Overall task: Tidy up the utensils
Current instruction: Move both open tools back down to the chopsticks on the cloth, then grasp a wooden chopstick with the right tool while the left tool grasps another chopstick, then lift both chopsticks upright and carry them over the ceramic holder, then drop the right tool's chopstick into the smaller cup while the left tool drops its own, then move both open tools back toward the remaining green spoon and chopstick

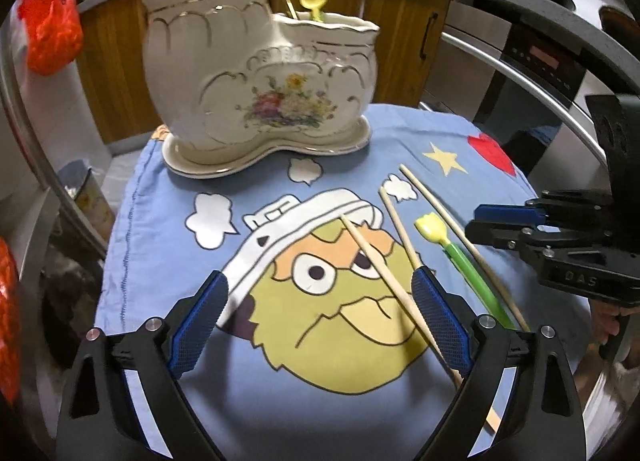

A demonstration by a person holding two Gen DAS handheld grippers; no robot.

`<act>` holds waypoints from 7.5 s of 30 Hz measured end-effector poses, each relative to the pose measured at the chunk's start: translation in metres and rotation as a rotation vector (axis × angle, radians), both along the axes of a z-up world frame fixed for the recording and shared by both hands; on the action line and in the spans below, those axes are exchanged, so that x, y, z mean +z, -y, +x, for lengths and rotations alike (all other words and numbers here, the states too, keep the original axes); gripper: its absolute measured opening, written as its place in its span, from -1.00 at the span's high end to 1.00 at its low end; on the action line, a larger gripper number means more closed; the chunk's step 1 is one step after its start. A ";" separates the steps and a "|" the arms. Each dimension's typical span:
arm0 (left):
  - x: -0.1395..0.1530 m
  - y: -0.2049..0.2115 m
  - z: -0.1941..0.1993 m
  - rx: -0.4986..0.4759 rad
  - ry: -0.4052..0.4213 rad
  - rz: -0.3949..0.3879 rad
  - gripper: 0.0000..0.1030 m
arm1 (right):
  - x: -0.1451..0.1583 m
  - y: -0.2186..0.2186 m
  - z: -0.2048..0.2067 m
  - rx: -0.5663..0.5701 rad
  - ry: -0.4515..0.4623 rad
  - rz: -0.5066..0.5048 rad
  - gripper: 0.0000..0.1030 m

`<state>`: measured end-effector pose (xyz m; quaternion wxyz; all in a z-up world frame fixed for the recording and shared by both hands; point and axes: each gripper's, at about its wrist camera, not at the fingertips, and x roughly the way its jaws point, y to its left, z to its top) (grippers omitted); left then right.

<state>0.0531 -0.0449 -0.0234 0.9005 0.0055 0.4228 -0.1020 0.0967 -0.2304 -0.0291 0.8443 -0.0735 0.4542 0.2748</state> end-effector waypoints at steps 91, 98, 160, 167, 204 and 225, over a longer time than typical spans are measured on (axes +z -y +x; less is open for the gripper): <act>0.075 -0.016 -0.023 -0.069 0.314 -0.046 0.87 | 0.074 0.015 0.000 -0.116 0.249 0.351 0.90; 0.107 -0.031 -0.020 -0.055 0.430 -0.037 0.87 | 0.098 0.009 0.008 -0.114 0.308 0.438 0.90; 0.110 -0.073 0.072 0.022 0.567 -0.153 0.87 | 0.078 -0.051 0.079 -0.064 0.475 0.419 0.90; 0.106 -0.072 0.068 0.022 0.472 -0.115 0.87 | 0.074 -0.047 0.077 -0.038 0.378 0.414 0.90; 0.128 -0.065 0.042 0.078 0.419 -0.047 -0.58 | 0.121 -0.041 0.041 -0.052 0.371 0.361 -0.44; 0.109 -0.042 -0.015 0.109 0.296 -0.092 -0.80 | 0.095 0.013 -0.011 -0.220 0.239 0.370 -0.73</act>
